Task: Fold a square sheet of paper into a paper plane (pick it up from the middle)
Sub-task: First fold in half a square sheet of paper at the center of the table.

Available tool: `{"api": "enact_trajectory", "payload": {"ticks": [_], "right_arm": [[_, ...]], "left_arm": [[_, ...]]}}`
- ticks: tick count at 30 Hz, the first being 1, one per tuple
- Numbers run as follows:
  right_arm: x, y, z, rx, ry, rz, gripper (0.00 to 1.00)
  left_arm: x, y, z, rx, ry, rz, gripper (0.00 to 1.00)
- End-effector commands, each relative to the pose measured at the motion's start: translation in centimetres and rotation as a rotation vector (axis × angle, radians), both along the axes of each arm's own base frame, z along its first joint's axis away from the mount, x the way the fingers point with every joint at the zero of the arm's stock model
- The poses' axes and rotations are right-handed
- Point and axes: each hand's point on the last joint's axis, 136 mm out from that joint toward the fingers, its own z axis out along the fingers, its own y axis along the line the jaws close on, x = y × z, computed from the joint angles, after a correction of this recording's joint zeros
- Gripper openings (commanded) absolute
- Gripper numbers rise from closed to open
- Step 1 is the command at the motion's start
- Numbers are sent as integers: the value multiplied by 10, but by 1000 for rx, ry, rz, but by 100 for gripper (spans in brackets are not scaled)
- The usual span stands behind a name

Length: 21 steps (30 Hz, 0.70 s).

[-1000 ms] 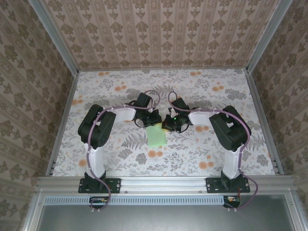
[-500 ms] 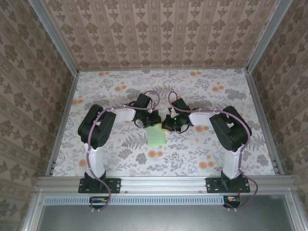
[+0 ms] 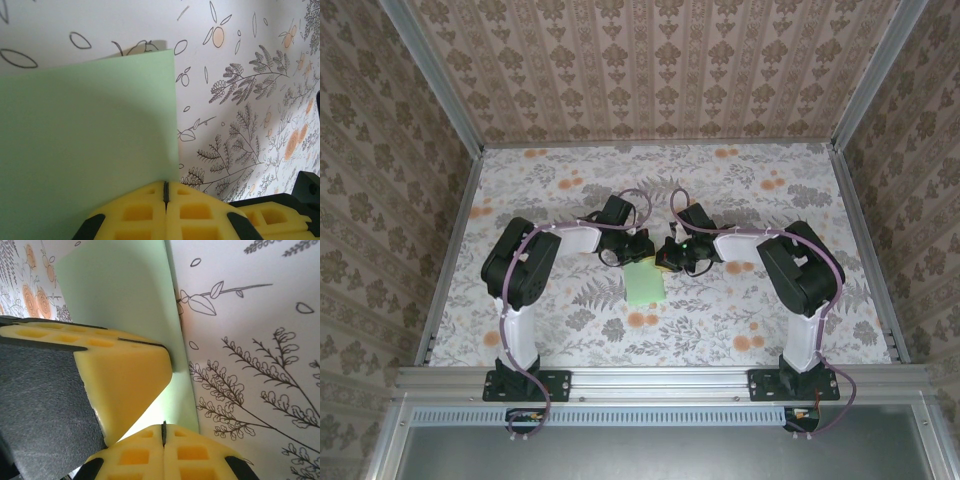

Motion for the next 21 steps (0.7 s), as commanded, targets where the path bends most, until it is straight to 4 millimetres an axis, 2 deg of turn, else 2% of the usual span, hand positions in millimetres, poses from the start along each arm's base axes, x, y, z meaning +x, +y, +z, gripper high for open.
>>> {"api": "enact_trajectory", "payload": {"ticks": [1,10,21], "right_arm": [[-21,-1,-18,-22,70,26,0],[-56,-9,-17,-37,119,73,0],[-103,-25,-33,-83,203,102,0]], "left_arm": [[-21,32,-40,152,89,37,0],[-22,41,-49,177,110,69,0],[-19,45,-50,177,114,83,0]]}}
